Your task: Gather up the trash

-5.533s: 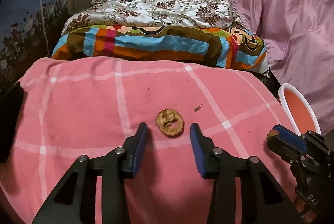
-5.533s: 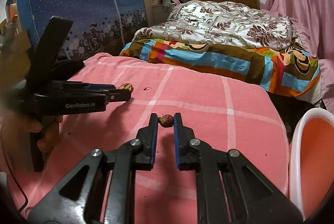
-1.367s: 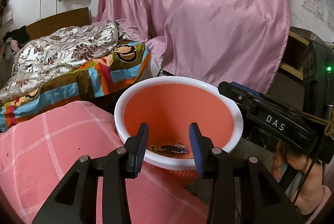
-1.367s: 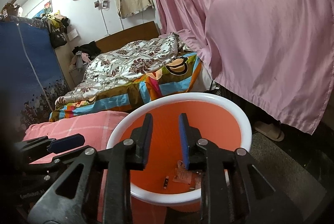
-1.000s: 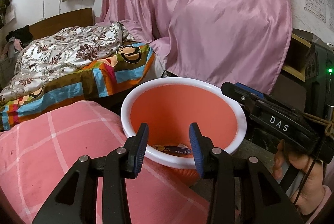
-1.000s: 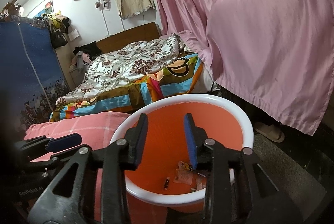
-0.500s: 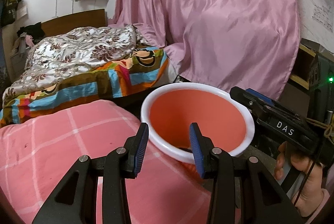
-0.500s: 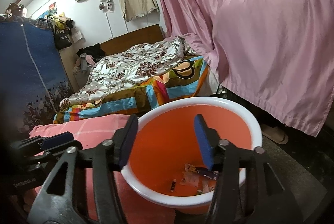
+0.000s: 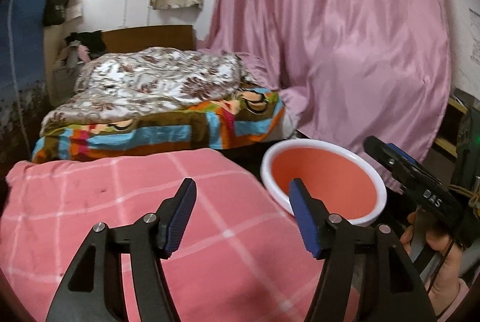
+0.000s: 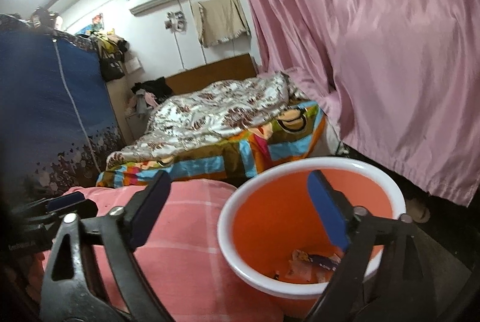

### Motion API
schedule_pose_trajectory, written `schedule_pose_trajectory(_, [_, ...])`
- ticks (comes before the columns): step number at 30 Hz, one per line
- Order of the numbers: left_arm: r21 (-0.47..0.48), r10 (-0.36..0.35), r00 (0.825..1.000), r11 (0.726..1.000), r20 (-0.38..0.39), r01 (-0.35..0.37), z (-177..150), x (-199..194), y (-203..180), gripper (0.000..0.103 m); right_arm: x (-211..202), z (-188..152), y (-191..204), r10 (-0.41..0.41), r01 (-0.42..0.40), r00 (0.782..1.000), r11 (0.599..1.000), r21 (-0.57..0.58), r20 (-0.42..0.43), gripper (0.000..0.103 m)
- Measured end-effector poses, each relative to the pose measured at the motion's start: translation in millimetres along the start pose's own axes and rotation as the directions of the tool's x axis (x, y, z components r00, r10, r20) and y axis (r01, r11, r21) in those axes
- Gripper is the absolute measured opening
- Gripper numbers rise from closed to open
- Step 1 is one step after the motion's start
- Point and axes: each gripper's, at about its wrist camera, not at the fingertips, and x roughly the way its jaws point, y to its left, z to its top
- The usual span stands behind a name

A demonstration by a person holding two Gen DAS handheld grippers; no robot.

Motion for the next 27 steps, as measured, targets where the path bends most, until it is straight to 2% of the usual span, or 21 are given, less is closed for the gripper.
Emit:
schedule_pose_trajectory(3, [-0.045, 0.036, 0.999, 0.998, 0.032, -0.034, -2.0, -16.2, 14.7, 0.07, -7.6, 0.9, 12.6, 0.02, -0.019, 0.999, 1.0, -0.022, 0.043, 0.103])
schedule_pose_trajectory(5, [-0.081, 0.058, 0.996, 0.995, 0.065, -0.053, -4.2, -28.9, 23.8, 0.084, -13.2, 0.8, 24.1, 0.038, -0.035, 0.996, 0.999, -0.04, 0.075, 0.103])
schedule_pose_trajectory(9, [-0.129, 0.105, 0.987, 0.988, 0.125, -0.089, -10.0, -53.8, 38.4, 0.088, -21.6, -1.6, 42.4, 0.076, -0.068, 0.99, 0.995, -0.072, 0.117, 0.103])
schedule_pose_trajectory(11, [-0.149, 0.14, 0.979, 0.982, 0.149, -0.118, -14.0, -66.0, 45.3, 0.094, -25.4, -2.2, 50.4, 0.091, -0.079, 0.987, 0.993, -0.089, 0.132, 0.103])
schedule_pose_trajectory(16, [-0.193, 0.218, 0.956, 0.965, 0.195, -0.18, -25.9, -92.2, 61.4, 0.095, -37.5, -6.3, 76.6, 0.143, -0.119, 0.975, 0.982, -0.145, 0.17, 0.103])
schedule_pose_trajectory(20, [-0.213, 0.272, 0.937, 0.95, 0.219, -0.227, -39.6, -112.1, 71.1, 0.096, -46.7, -10.9, 95.4, 0.154, -0.119, 0.97, 0.976, -0.182, 0.189, 0.103])
schedule_pose_trajectory(27, [-0.218, 0.337, 0.904, 0.933, 0.262, -0.285, -60.7, -141.7, 77.7, 0.099, -60.7, -18.1, 119.0, 0.196, -0.154, 0.96, 0.967, -0.204, 0.202, 0.103])
